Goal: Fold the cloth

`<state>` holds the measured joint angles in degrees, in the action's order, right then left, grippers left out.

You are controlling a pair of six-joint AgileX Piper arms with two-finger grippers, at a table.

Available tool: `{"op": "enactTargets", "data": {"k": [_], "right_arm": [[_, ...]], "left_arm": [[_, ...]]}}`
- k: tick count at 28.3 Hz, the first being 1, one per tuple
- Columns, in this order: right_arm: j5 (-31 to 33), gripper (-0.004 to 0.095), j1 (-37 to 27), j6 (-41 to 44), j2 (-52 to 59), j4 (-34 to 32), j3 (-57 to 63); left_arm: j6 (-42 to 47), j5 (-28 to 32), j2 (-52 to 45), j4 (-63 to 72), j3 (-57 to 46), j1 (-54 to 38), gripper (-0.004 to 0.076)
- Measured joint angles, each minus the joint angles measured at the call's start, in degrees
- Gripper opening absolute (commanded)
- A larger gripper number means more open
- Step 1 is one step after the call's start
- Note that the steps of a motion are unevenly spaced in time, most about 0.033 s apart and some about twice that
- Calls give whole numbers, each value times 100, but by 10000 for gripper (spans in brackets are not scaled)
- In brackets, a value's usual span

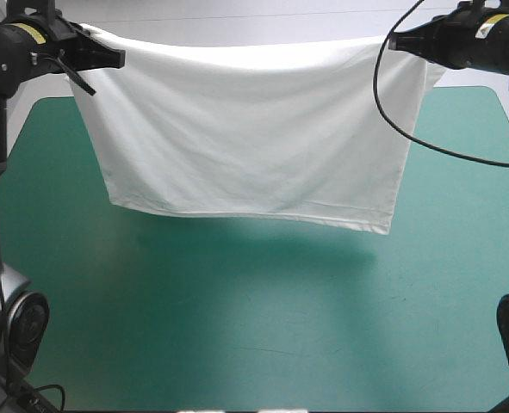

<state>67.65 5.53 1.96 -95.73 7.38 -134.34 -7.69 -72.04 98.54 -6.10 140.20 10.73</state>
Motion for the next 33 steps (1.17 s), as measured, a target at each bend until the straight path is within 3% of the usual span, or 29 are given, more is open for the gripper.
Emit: {"op": "enactTargets", "data": {"k": [7,13,18,25,33], "right_arm": [[-1359,-18,0,-154,-793,38,5],[-1647,-19,0,-255,-808,-65,-84],[-1360,-19,0,-255,-846,-179,-116],[174,-19,0,-266,-1761,-172,-107],[287,-19,0,-320,-2038,191,2087]], "left_arm": [[-36,628,895,2,-6,0,-9],[67,1295,988,-4,-47,0,-9],[97,1168,1031,118,-47,0,-9],[97,93,1693,236,-184,0,-9],[37,18,2007,1010,-1923,0,-9]]}}
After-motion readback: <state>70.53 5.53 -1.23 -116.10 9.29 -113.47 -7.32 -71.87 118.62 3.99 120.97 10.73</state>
